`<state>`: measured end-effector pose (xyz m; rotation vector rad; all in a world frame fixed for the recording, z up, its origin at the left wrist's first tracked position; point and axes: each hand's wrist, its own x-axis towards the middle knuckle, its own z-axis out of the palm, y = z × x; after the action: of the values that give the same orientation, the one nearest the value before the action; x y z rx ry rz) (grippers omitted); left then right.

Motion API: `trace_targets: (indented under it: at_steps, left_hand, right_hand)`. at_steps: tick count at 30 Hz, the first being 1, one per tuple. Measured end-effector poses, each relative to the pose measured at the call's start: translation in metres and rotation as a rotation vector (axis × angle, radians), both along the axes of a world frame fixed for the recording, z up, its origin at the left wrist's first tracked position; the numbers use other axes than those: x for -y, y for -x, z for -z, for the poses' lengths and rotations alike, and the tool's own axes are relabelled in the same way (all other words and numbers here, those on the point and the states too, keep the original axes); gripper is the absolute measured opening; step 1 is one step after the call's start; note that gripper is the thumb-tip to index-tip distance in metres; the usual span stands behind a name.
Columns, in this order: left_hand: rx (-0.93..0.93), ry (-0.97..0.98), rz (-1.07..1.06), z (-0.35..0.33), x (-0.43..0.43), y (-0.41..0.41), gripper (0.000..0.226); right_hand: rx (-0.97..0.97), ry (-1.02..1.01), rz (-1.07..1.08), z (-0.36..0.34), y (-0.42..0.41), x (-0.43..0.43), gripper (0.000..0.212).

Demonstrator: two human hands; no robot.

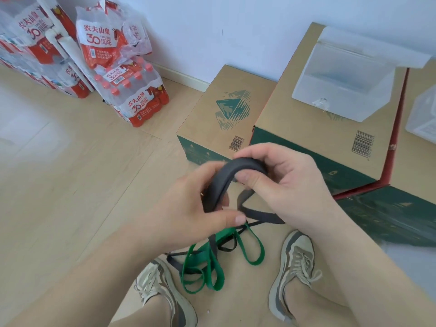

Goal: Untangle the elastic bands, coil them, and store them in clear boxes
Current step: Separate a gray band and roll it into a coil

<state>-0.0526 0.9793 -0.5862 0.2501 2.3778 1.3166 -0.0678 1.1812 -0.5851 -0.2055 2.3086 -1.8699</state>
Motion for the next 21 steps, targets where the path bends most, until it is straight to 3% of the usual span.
trace_targets:
  at_steps: [3, 7, 10, 14, 16, 19, 21]
  left_hand:
    - [0.181, 0.196, 0.054, 0.027, -0.008, -0.007, 0.03]
    - [0.083, 0.298, -0.098, 0.039, 0.001, -0.003, 0.017]
    - [-0.098, 0.263, -0.137, 0.027, 0.008, 0.004, 0.029]
    - [-0.323, 0.131, -0.053, 0.004, 0.002, -0.004, 0.079]
    - [-0.412, 0.061, -0.011, -0.009, -0.004, -0.011, 0.083]
    - [-0.45, -0.059, 0.0, -0.017, -0.009, -0.016, 0.084]
    - [-0.448, -0.106, -0.024, -0.016, -0.009, -0.015, 0.085]
  right_hand:
    - [-0.047, 0.025, 0.068, -0.004, 0.0, 0.0, 0.019]
    - [-0.069, -0.167, 0.105, -0.006, -0.005, -0.015, 0.017]
    - [0.103, -0.427, -0.016, 0.0, 0.001, -0.034, 0.016]
    - [0.356, -0.809, -0.414, 0.014, 0.001, -0.044, 0.021]
    - [0.358, -0.701, -0.454, 0.015, -0.004, -0.038, 0.041]
    - [0.168, -0.328, -0.331, 0.006, -0.006, -0.023, 0.073]
    - [0.08, -0.168, -0.306, 0.003, -0.005, -0.016, 0.068]
